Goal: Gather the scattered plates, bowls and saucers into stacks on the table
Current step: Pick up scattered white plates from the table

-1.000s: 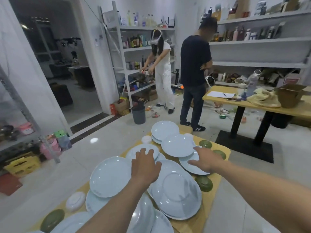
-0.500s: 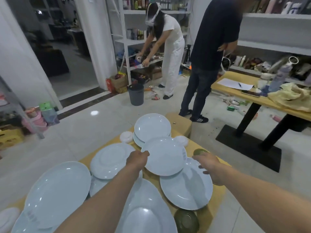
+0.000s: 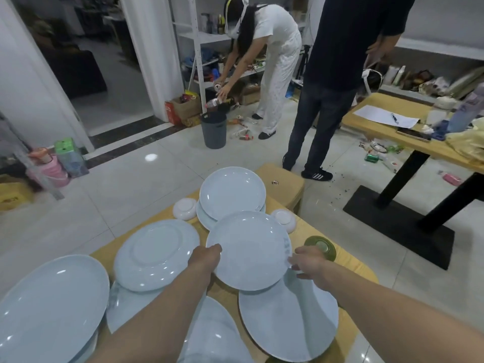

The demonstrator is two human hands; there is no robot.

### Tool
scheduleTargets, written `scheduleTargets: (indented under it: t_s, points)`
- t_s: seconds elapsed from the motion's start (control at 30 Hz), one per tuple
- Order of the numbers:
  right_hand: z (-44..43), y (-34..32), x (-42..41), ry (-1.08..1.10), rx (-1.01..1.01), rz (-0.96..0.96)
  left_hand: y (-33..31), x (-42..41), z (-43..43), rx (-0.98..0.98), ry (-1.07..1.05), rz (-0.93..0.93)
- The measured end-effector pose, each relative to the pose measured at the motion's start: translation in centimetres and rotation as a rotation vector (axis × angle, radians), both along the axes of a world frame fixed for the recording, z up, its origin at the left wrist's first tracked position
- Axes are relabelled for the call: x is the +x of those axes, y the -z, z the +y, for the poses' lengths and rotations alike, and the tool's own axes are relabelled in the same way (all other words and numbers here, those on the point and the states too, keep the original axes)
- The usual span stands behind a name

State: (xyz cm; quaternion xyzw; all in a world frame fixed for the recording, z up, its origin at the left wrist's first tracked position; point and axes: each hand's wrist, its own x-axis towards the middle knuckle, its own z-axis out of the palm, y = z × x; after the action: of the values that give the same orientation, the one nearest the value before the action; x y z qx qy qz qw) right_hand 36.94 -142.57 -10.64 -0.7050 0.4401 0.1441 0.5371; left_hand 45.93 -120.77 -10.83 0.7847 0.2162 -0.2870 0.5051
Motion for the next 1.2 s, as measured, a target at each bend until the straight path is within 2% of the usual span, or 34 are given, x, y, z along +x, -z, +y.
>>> scheduleTargets:
  t_s: [0.23, 0.4, 0.7, 0.93, 1.2]
  points:
    - [0.5, 2.0, 0.9, 0.006, 0.009, -0.001, 1.4, 0.8, 0.4, 0.038, -0.058, 0.014]
    - [0.8, 2.4, 1.1, 0.048, 0.014, -0.010, 0.8, 0.3, 0.1, -0.146, -0.129, 0.060]
    - [2.7, -0.7, -0.1, 0.085, 0.040, -0.091, -2.2, -1.1, 2.2, -0.201, -0.130, 0.057]
    - [7.5, -4.7, -2.1, 0.024, 0.044, -0.169, -6.9, -3.6, 7.9, -0.227, -0.122, 0.005]
    - [18.5, -10.1, -6.8, -0.024, 0.066, -0.272, -12.4, -9.3, 19.2, -0.252, -0.149, -0.082]
